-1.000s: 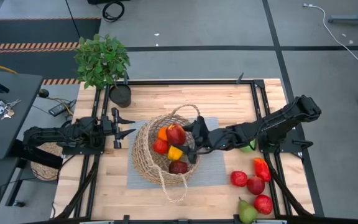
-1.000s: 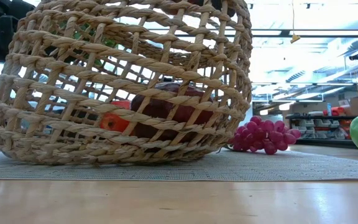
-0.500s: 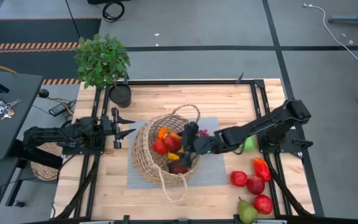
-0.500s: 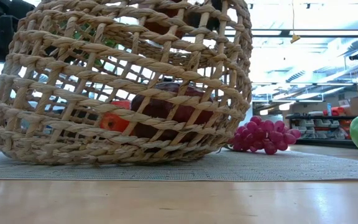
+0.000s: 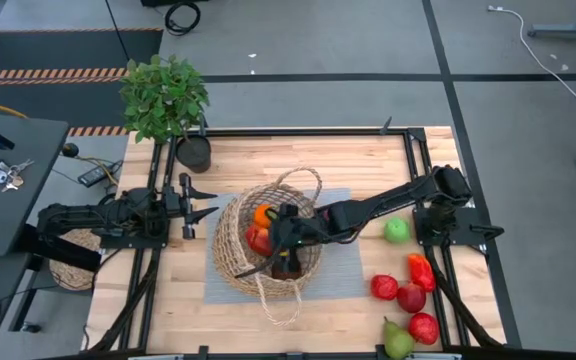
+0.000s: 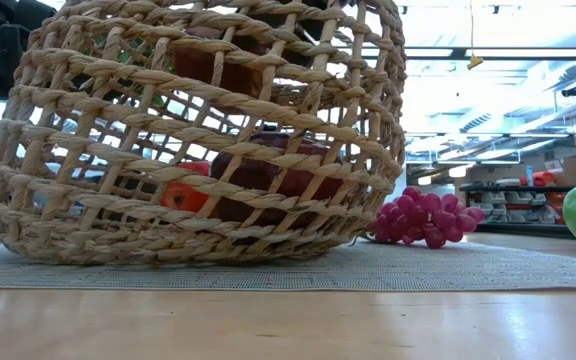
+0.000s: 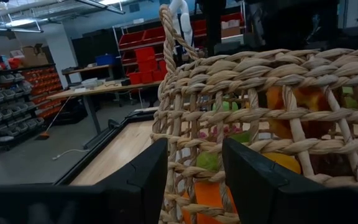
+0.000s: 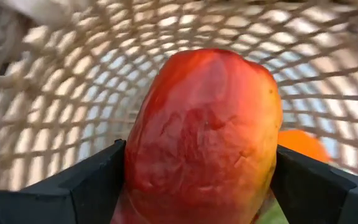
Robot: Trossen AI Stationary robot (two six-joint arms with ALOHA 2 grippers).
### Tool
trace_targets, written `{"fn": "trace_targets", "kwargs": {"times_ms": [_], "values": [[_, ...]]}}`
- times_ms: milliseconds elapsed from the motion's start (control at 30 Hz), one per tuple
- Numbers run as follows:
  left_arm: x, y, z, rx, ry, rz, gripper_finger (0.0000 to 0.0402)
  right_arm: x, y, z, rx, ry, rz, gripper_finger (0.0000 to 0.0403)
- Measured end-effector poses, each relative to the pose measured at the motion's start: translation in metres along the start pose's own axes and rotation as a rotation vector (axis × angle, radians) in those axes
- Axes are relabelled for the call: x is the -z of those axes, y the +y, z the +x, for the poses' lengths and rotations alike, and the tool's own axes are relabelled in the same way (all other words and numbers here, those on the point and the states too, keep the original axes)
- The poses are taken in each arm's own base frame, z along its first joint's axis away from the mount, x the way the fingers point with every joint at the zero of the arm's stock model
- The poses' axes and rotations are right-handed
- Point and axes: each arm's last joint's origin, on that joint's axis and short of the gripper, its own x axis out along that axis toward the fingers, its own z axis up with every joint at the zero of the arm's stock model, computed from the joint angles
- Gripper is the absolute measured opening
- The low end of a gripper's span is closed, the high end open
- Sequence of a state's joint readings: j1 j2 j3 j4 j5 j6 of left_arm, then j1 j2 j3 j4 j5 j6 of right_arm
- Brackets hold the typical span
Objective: Build produce basket
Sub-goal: Put the top red apple in the basket, then put the pear in the basket
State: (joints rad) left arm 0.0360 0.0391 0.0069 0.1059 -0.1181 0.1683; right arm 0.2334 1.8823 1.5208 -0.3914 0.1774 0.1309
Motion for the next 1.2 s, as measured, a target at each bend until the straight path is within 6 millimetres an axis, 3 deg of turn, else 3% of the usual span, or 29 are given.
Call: {"fn": "trace_targets", "kwargs": {"times_ms": [233, 533, 633, 767, 900, 1033, 1200], "values": [[0.0, 0.0, 0.0, 0.0, 0.0, 0.0, 0.016, 0.003, -0.005, 0.001, -0.085, 0.044, -0.051, 0.0365], [0.0, 0.0, 0.0, 0.0, 0.0, 0.0, 0.016, 0.001, -0.003, -0.003, -0.114, 0.036, -0.041, 0.0395], [0.0, 0.0, 0.0, 0.0, 0.0, 0.0, 0.016, -0.004, -0.003, -0.02, -0.108, 0.02, -0.055, 0.0394], [0.0, 0.0, 0.0, 0.0, 0.0, 0.0, 0.016, -0.011, -0.002, -0.06, -0.113, -0.006, -0.042, 0.0393], [0.0, 0.0, 0.0, 0.0, 0.0, 0.0, 0.016, -0.01, 0.012, -0.097, -0.143, -0.002, -0.021, 0.0391], [0.0, 0.0, 0.0, 0.0, 0.0, 0.0, 0.016, 0.007, 0.037, -0.121, -0.125, 0.098, -0.027, 0.0385], [0.0, 0.0, 0.0, 0.0, 0.0, 0.0, 0.016, 0.039, 0.066, -0.132, -0.07, 0.27, 0.012, 0.0377]]}}
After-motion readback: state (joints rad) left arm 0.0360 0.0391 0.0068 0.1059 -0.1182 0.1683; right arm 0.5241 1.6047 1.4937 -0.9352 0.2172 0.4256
